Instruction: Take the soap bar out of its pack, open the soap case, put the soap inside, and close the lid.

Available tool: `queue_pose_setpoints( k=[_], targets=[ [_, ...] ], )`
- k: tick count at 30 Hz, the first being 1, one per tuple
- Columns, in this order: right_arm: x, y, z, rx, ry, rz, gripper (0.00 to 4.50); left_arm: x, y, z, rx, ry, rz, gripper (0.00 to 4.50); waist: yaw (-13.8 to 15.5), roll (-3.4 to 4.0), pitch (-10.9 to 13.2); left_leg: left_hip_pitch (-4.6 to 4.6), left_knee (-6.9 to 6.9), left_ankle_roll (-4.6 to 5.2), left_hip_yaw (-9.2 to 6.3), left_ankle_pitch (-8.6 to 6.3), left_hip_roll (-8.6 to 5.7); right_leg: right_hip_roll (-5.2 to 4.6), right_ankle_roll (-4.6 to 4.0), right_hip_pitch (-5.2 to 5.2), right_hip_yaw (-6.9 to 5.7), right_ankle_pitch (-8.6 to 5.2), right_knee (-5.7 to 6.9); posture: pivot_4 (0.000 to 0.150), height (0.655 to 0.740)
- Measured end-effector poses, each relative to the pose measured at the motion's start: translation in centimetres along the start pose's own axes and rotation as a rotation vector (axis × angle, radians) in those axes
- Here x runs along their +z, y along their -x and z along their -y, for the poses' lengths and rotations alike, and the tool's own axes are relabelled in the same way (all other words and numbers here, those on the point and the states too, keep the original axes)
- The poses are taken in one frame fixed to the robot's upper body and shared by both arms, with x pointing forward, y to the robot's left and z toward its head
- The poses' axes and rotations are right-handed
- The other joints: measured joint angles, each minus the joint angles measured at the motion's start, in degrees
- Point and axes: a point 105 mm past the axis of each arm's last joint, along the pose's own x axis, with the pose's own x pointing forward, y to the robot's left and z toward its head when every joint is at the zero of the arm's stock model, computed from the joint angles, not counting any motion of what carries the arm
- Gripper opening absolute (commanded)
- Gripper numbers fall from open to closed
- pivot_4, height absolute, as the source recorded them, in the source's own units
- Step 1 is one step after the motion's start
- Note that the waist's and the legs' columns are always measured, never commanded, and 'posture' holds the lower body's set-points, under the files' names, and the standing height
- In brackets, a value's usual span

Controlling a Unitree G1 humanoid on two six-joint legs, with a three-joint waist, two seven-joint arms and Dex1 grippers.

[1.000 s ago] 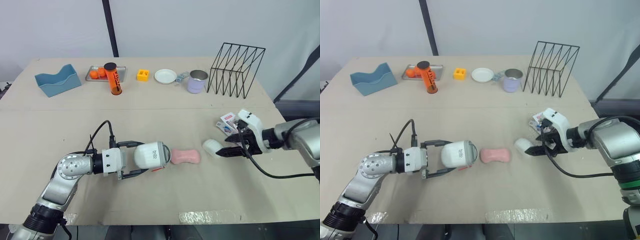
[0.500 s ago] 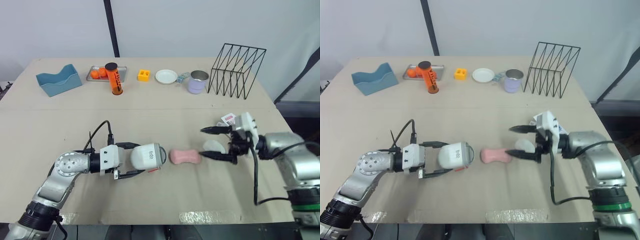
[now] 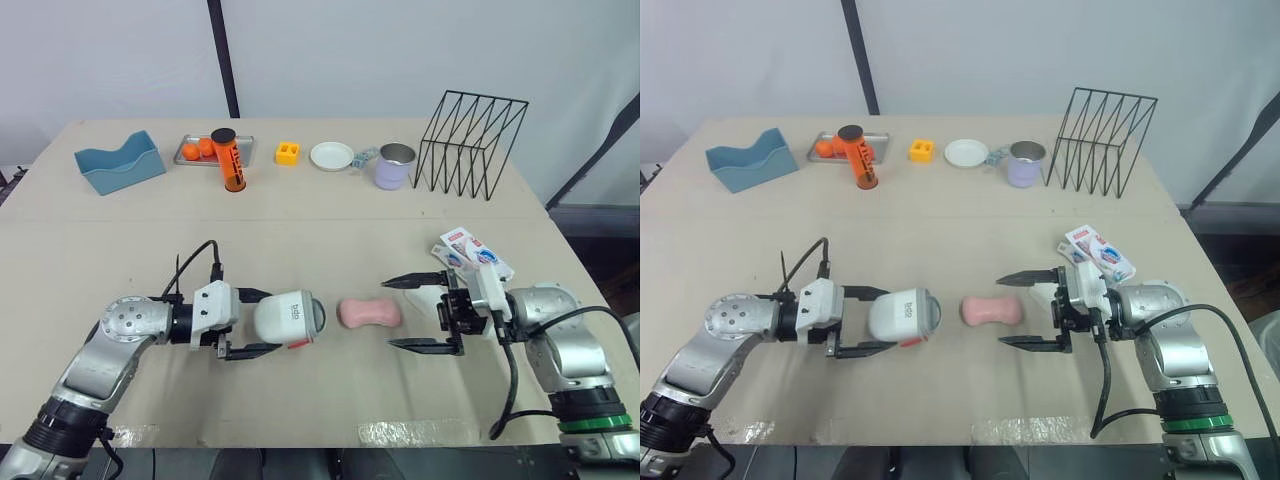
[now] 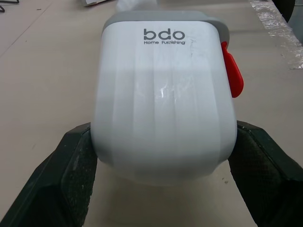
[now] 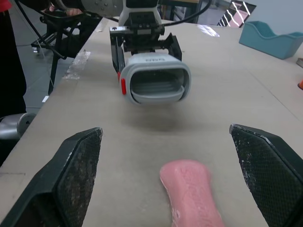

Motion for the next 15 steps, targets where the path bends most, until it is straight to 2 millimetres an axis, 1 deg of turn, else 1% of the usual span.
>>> queue_pose_setpoints(
  k=[2, 4, 5, 6, 8, 9, 10, 13, 14, 15],
  targets=[
    [-0.3, 0.6, 0.2, -0.027, -0.019, -0.004, 4.43, -0.1, 0.2, -0.1, -0.001, -0.001, -0.012, 3.57, 0.00, 0.00, 0.00, 0.00, 0.00, 0.00, 0.00, 0.00, 0.00, 0.00, 0.00, 0.00, 0.00, 0.00, 0.00, 0.150, 0.7400],
    [-0.9, 2.3, 0.1, -0.075, -0.049, -0.035, 4.43, 0.0, 0.6, -0.3, 0.003, -0.006, -0.017, 3.57, 0.12, 0.00, 0.00, -0.01, 0.00, 0.00, -0.03, 0.00, -0.02, -0.03, 0.00, 0.01, -0.03, 0.00, 0.00, 0.150, 0.7400],
    [-0.9, 2.3, 0.1, -0.077, -0.050, -0.035, 4.43, 0.0, 0.6, -0.3, 0.003, -0.006, -0.018, 3.57, 0.12, 0.00, 0.00, -0.01, 0.00, 0.00, -0.03, 0.00, -0.02, -0.03, 0.00, 0.02, -0.03, 0.00, -0.01, 0.150, 0.7400],
    [-1.2, 3.4, 0.2, -0.113, -0.061, -0.051, 4.43, 0.1, 0.9, -0.4, 0.009, -0.010, -0.021, 3.57, 0.13, 0.00, 0.00, 0.00, 0.01, 0.00, -0.02, 0.00, -0.02, -0.03, 0.00, 0.02, -0.03, 0.00, -0.01, 0.150, 0.7400],
    [-1.2, 4.0, 0.1, -0.134, -0.065, -0.059, 4.43, 0.1, 1.0, -0.5, 0.010, -0.013, -0.021, 3.57, 0.10, 0.00, 0.00, 0.02, 0.01, 0.00, -0.02, 0.00, -0.02, -0.02, 0.00, 0.03, -0.02, 0.00, 0.00, 0.150, 0.7400],
    [-1.4, 4.7, 0.0, -0.157, -0.074, -0.067, 4.43, 0.1, 1.0, -0.5, 0.009, -0.013, -0.023, 3.57, 0.10, 0.00, 0.00, 0.03, 0.00, 0.01, -0.03, 0.00, -0.02, -0.02, 0.00, 0.05, -0.02, 0.00, -0.01, 0.150, 0.7400],
    [-1.7, 6.3, -0.4, -0.206, -0.101, -0.090, 4.43, 0.0, 1.1, -0.5, 0.008, -0.012, -0.028, 3.57, 0.10, 0.00, 0.00, 0.04, 0.00, 0.02, -0.02, -0.01, -0.03, -0.02, 0.00, 0.06, -0.01, 0.00, -0.02, 0.150, 0.7400],
    [-1.9, 8.4, -1.0, -0.266, -0.129, -0.116, 4.43, -0.1, 1.4, -0.5, -0.003, -0.013, -0.038, 3.57, 0.06, 0.01, 0.00, 0.08, 0.00, 0.03, 0.00, -0.01, -0.02, -0.01, 0.00, 0.08, 0.01, 0.00, -0.02, 0.150, 0.7400],
    [-2.0, 8.8, -1.2, -0.279, -0.137, -0.122, 4.43, -0.1, 1.5, -0.5, -0.005, -0.014, -0.041, 3.57, -0.01, 0.01, 0.00, 0.16, -0.01, 0.04, 0.01, -0.02, -0.02, -0.01, 0.00, 0.16, 0.03, -0.01, -0.02, 0.150, 0.7400],
    [-2.0, 8.9, -1.2, -0.280, -0.138, -0.123, 4.43, -0.1, 1.5, -0.5, -0.005, -0.014, -0.041, 3.57, -0.02, 0.01, 0.00, 0.17, -0.01, 0.05, 0.01, -0.03, -0.02, 0.00, 0.00, 0.17, 0.03, -0.01, -0.02, 0.150, 0.7400]
  ],
)
